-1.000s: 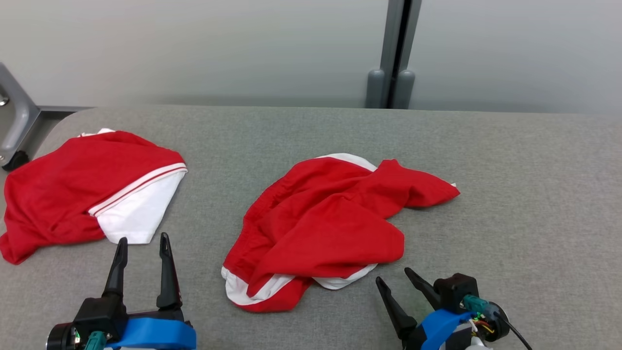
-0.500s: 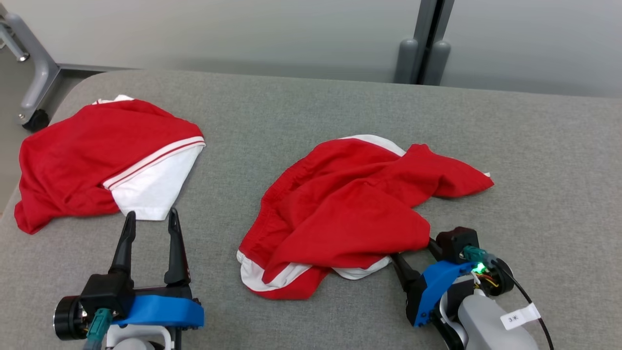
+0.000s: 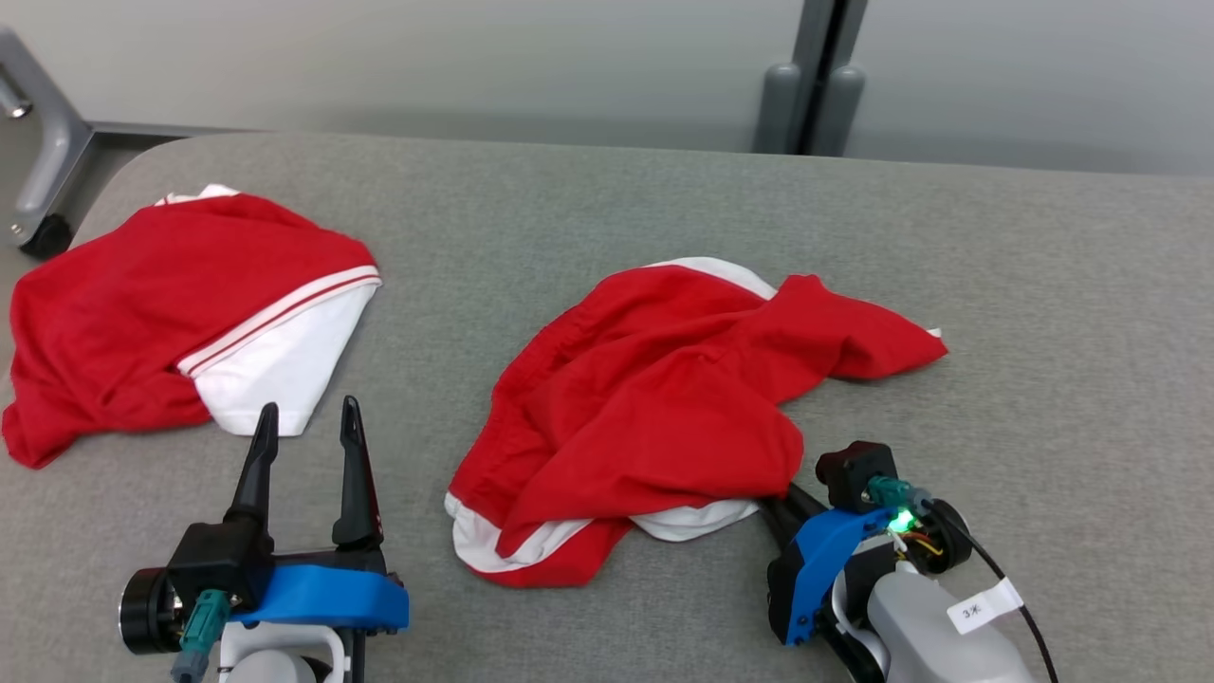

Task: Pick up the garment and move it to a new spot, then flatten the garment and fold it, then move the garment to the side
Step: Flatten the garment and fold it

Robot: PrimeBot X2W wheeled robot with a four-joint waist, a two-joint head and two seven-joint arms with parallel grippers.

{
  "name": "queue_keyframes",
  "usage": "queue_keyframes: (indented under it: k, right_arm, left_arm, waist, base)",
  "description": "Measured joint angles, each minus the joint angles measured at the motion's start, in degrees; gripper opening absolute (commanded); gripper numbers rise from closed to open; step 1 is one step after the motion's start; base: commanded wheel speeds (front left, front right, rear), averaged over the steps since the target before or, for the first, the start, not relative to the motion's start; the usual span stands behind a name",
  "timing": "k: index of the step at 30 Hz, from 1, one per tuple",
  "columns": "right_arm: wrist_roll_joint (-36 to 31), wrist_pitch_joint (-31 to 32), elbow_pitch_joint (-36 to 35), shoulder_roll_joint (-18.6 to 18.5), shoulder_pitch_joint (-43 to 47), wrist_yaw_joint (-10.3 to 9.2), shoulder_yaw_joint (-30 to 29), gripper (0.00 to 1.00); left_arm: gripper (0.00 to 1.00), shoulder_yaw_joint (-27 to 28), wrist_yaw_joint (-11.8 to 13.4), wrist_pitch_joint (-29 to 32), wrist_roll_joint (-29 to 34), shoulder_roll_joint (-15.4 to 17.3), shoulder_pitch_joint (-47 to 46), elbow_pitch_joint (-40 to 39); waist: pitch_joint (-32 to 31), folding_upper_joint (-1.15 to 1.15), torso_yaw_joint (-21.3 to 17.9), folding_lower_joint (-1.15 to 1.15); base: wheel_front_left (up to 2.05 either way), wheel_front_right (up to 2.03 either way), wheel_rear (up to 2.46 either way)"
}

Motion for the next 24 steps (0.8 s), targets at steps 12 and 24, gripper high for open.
queue_keyframes:
  k: [12,24]
  right_arm:
    - [1.0,-1.0,-7.7,-3.5,8.2,0.00,0.9,0.00]
    - [-1.8,7.3,-27.7,-8.8,25.0,0.00,-11.5,0.00]
  left_arm:
    - [1.00,1.5,-0.2,0.0,-0.1,0.0,2.7,0.4]
    - [1.00,1.7,0.1,0.0,-0.5,0.0,5.4,-0.3]
  waist:
    - [-4.5,0.00,-6.3,0.00]
    - [-6.7,0.00,-9.5,-0.02]
  base:
    - [0.00,0.00,0.00]
    - [0.00,0.00,0.00]
